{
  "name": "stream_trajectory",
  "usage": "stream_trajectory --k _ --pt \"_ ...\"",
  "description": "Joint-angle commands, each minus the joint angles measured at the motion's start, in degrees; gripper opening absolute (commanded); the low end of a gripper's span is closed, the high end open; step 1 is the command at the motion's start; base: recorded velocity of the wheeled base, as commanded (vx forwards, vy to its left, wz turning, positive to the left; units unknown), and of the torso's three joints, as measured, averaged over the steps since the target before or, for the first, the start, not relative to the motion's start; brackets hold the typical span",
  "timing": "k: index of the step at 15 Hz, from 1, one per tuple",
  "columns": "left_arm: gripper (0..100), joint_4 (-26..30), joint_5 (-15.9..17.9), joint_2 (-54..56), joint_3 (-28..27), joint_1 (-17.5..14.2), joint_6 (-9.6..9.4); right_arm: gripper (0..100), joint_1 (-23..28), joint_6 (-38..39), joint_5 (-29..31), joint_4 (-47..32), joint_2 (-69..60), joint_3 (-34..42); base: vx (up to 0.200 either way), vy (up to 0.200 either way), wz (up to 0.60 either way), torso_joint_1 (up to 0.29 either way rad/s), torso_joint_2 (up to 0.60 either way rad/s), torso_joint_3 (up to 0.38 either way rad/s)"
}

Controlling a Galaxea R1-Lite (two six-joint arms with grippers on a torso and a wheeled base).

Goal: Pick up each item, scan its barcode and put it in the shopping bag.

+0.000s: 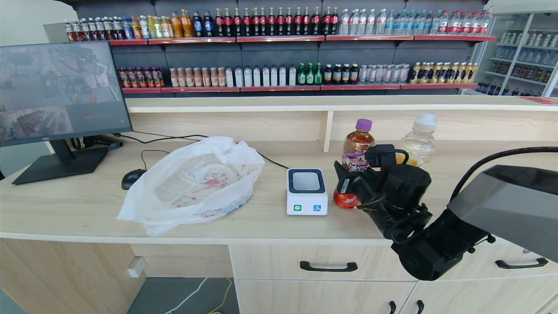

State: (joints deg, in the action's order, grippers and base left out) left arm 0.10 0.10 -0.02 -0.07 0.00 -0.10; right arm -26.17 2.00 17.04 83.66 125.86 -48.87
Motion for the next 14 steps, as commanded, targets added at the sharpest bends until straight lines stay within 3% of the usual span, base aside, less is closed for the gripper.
stream_trajectory --k 1,8,14 --pt "100 -0.01 -0.01 0.02 -0.01 0.00 0.01 0 -0.02 0.29 0.01 0.01 -0.79 0.18 0.000 0.000 0.00 0.000 0.00 0.000" --pt "100 -0.01 -0.01 0.02 -0.01 -0.09 0.01 0 -0.11 1.34 -2.36 -0.08 -7.47 3.70 0.000 0.000 0.00 0.000 0.00 0.000" --pt "100 -0.01 -0.01 0.02 -0.01 0.00 0.01 0 -0.11 1.69 -2.89 0.01 -18.45 12.13 0.000 0.000 0.00 0.000 0.00 0.000"
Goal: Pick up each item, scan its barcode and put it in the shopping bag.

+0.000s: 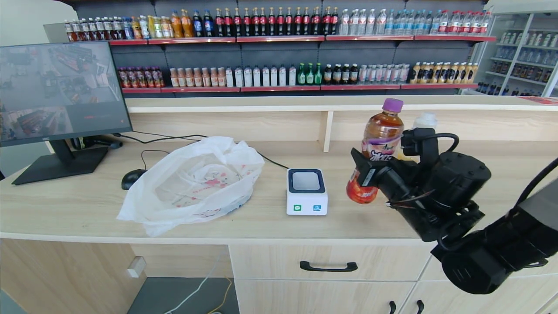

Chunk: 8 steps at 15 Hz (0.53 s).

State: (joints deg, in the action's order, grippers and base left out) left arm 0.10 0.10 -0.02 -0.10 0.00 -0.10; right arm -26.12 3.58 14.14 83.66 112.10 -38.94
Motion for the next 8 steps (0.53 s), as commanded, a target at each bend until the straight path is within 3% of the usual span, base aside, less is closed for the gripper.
stream_trajectory --k 1,5,8 --pt "100 -0.01 -0.01 0.02 0.01 0.00 0.01 0 -0.77 0.02 -0.08 0.01 -6.55 3.69 0.000 0.000 0.00 0.000 0.00 0.000" --pt "100 -0.01 -0.01 0.02 0.10 0.00 0.01 0 -2.09 0.11 -1.22 0.01 -13.93 9.84 0.000 0.000 0.00 0.000 0.00 0.000" --pt "100 -0.01 -0.01 0.02 0.10 0.00 0.01 0 -2.00 -0.51 -5.70 0.01 -18.59 15.03 0.000 0.000 0.00 0.000 0.00 0.000"
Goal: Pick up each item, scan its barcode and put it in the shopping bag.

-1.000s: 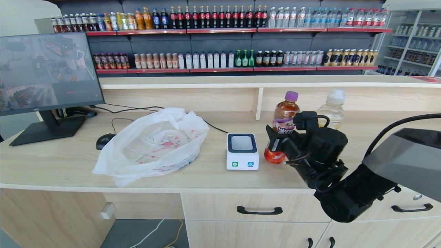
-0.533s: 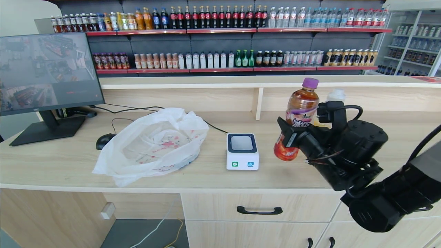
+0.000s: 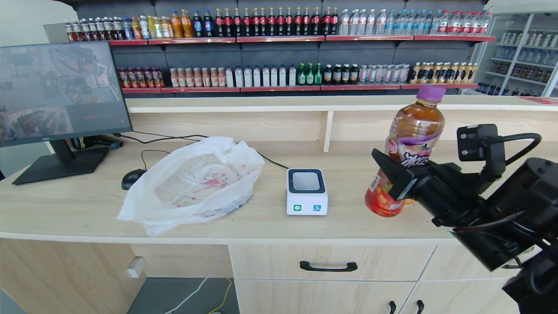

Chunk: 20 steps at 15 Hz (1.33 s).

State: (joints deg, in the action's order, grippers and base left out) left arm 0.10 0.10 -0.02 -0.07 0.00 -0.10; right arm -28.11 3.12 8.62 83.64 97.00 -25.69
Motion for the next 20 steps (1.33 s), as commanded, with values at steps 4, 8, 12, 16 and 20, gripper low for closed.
stream_trajectory --k 4,8,12,16,20 --pt "100 -0.01 -0.01 0.02 0.07 -0.09 0.01 0 0.07 -0.13 -1.94 0.03 -9.64 8.55 0.000 0.000 0.00 0.000 0.00 0.000" --pt "100 -0.01 -0.01 0.02 -0.01 0.00 0.01 0 0.07 0.57 -2.55 0.03 -13.24 11.27 0.000 0.000 0.00 0.000 0.00 0.000" --pt "100 -0.01 -0.01 0.02 -0.01 0.00 0.01 0 -0.01 0.83 -5.10 0.30 -16.14 12.50 0.000 0.000 0.00 0.000 0.00 0.000" --pt "100 -0.01 -0.01 0.02 0.07 0.00 0.01 0 -0.37 2.94 -7.21 0.56 -16.40 13.73 0.000 0.000 0.00 0.000 0.00 0.000" --pt "100 -0.01 -0.01 0.02 -0.01 0.00 0.01 0 -3.35 4.97 -14.68 0.38 -15.09 13.56 0.000 0.000 0.00 0.000 0.00 0.000"
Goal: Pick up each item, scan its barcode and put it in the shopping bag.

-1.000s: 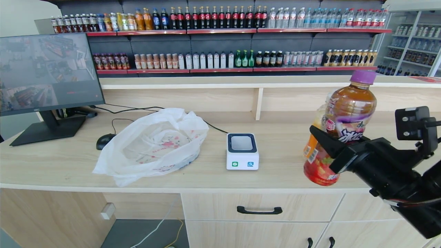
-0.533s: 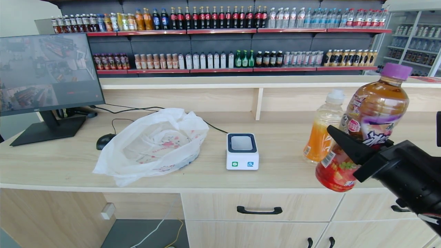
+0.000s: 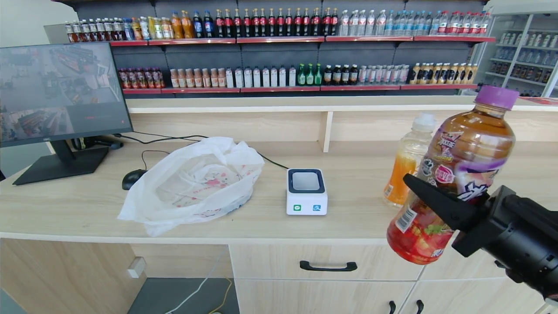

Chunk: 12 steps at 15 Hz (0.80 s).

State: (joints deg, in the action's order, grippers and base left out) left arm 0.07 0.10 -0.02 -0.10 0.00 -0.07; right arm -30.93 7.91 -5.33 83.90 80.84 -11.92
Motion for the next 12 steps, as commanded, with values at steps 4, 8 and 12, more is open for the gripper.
stream_trajectory --k 4,8,12 --pt "100 0.01 -0.01 0.02 0.10 0.00 -0.01 0 -5.11 0.70 -9.61 0.13 2.13 1.64 0.000 0.000 0.00 0.000 0.00 0.000" --pt "100 0.01 -0.01 0.02 0.01 0.00 -0.01 0 -11.61 0.97 -10.41 0.66 5.91 -0.12 0.000 0.000 0.00 0.000 0.00 0.000" --pt "100 0.01 -0.01 0.02 0.01 0.00 -0.01 0 -15.30 9.05 -10.58 1.09 12.59 -9.26 0.000 0.000 0.00 0.000 0.00 0.000"
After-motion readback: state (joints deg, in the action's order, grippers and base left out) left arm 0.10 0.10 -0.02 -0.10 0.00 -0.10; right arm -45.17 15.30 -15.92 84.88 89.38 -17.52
